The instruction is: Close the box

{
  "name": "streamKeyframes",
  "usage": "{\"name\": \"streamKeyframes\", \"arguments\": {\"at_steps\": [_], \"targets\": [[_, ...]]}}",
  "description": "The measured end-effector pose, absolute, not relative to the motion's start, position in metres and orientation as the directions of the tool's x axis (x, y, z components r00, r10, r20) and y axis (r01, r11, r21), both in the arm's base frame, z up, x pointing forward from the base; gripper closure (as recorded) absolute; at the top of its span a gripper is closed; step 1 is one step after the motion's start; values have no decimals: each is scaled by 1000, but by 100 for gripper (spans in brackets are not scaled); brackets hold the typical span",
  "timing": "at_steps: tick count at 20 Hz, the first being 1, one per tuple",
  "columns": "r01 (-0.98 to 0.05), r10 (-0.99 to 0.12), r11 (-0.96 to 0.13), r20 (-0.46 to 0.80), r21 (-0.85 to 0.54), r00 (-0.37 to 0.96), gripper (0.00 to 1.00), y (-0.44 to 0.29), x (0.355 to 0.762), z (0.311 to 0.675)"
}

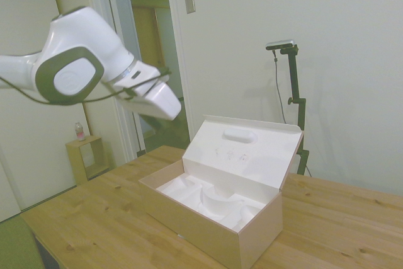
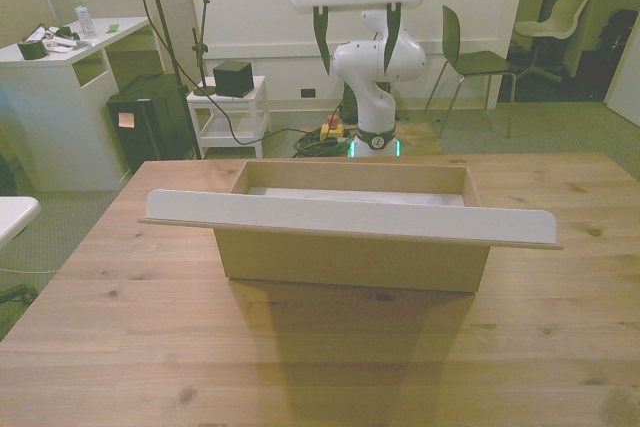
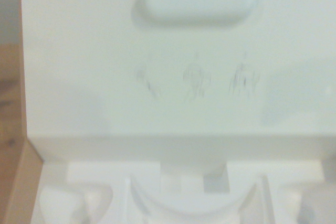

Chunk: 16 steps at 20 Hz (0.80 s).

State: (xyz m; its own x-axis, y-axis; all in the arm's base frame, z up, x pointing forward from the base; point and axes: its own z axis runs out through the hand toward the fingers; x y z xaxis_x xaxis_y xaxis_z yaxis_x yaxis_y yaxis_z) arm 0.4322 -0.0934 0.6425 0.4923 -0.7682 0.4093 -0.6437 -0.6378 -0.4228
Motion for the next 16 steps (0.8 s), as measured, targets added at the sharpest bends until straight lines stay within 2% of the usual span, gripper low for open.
{"name": "streamKeyframes", "arguments": {"at_steps": [8, 16], "targets": [[-608, -744, -661, 489, -440, 455, 0, -37, 560, 698], [-669, -800, -589, 446, -453, 402, 0, -67, 619, 702]]}}
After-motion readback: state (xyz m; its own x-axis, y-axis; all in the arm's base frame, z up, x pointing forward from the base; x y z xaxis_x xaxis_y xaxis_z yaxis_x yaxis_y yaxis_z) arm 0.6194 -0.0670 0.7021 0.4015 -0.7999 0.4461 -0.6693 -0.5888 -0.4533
